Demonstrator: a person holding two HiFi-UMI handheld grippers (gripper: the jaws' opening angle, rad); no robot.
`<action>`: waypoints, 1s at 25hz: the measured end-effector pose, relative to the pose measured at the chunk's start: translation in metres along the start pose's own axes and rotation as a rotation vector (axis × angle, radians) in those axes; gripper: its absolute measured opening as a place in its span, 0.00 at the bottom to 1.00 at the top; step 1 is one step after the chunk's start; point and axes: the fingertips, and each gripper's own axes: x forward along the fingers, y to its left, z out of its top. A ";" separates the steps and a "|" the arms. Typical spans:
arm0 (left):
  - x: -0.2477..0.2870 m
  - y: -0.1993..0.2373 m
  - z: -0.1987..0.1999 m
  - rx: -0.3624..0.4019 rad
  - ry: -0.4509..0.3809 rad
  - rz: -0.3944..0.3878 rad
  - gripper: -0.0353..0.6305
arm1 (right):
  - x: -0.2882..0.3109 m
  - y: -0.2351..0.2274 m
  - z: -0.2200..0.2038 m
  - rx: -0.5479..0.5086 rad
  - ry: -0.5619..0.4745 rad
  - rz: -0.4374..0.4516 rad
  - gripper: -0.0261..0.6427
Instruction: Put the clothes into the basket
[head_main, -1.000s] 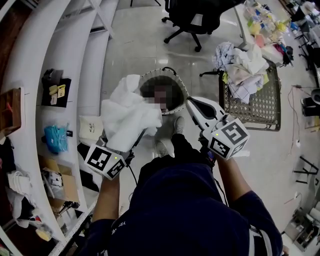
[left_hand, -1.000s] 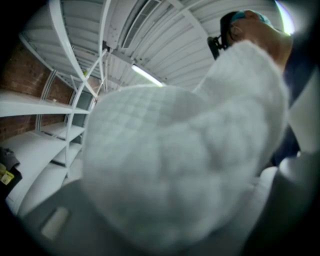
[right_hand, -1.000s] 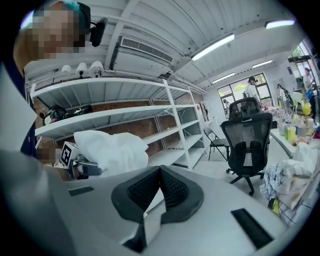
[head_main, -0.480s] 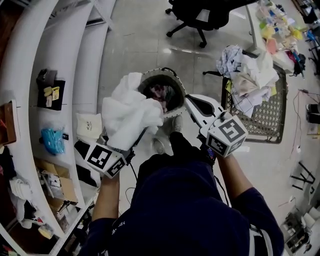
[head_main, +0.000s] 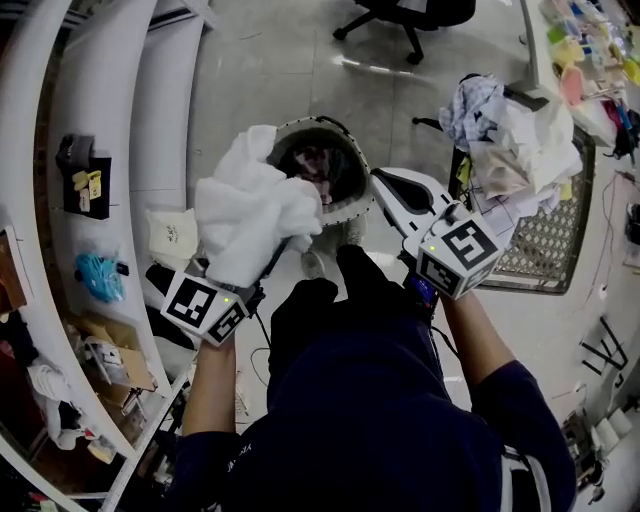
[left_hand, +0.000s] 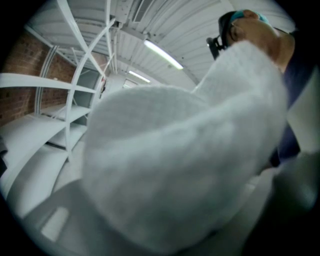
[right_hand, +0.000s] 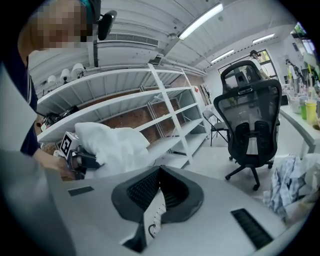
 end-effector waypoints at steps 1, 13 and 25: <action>0.005 0.004 -0.003 -0.003 0.009 0.001 0.42 | 0.002 -0.006 -0.001 0.010 -0.001 -0.006 0.05; 0.072 0.059 -0.070 -0.087 0.131 -0.068 0.42 | 0.042 -0.066 -0.062 0.068 0.065 -0.091 0.05; 0.152 0.127 -0.199 -0.182 0.289 -0.131 0.42 | 0.089 -0.097 -0.174 0.160 0.194 -0.155 0.05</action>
